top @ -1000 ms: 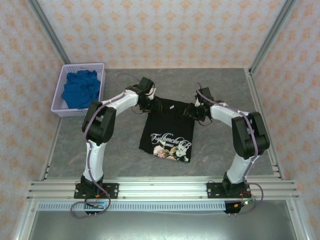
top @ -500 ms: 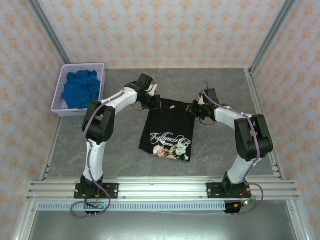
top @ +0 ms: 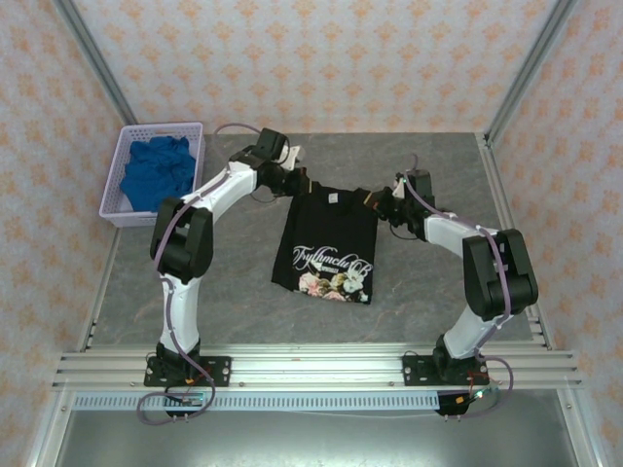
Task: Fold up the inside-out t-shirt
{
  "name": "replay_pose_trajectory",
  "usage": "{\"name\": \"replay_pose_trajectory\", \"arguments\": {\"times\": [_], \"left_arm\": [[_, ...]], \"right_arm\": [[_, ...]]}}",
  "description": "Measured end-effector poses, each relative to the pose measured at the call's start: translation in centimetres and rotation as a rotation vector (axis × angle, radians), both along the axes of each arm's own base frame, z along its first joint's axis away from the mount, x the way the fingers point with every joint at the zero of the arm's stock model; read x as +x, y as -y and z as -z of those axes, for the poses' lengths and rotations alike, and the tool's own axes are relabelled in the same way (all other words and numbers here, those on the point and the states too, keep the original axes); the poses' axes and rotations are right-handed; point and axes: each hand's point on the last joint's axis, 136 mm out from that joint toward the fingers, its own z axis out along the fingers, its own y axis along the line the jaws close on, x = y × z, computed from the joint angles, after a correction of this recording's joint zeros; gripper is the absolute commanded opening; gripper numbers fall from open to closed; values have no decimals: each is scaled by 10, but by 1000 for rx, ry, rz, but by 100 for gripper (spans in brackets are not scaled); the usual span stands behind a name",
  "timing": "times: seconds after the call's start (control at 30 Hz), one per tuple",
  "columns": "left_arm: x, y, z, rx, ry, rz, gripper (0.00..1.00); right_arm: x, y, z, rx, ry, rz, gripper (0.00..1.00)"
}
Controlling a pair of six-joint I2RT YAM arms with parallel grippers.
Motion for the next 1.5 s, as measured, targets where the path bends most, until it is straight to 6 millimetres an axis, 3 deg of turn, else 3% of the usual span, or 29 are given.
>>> {"name": "replay_pose_trajectory", "arguments": {"times": [0.27, 0.4, 0.47, 0.6, 0.77, 1.0, 1.23, 1.37, 1.5], "left_arm": [[12, -11, -11, -41, 15, -12, 0], [36, -9, -14, -57, 59, -18, 5], [49, -11, -5, -43, 68, -31, 14], [77, -19, 33, 33, 67, -72, 30], [89, -38, 66, 140, 42, -144, 44], [89, -62, 54, 240, 69, -215, 60], [80, -60, 28, 223, 101, -186, 72], [85, -54, 34, 215, 88, -151, 77], [90, -45, 54, 195, 52, -111, 76]], "right_arm": [[12, 5, -7, 15, 58, 14, 0], [35, 10, 14, 30, 60, 41, 5], [45, 15, 34, 20, 28, 62, 12], [68, 18, 65, -6, -25, 84, 30], [84, 20, 63, -80, -23, 65, 45], [66, 35, 61, -227, -47, 33, 56], [59, 41, 52, -314, -34, 8, 69], [64, 30, 58, -363, -46, -25, 71], [69, 14, 67, -400, -56, -67, 69]]}}
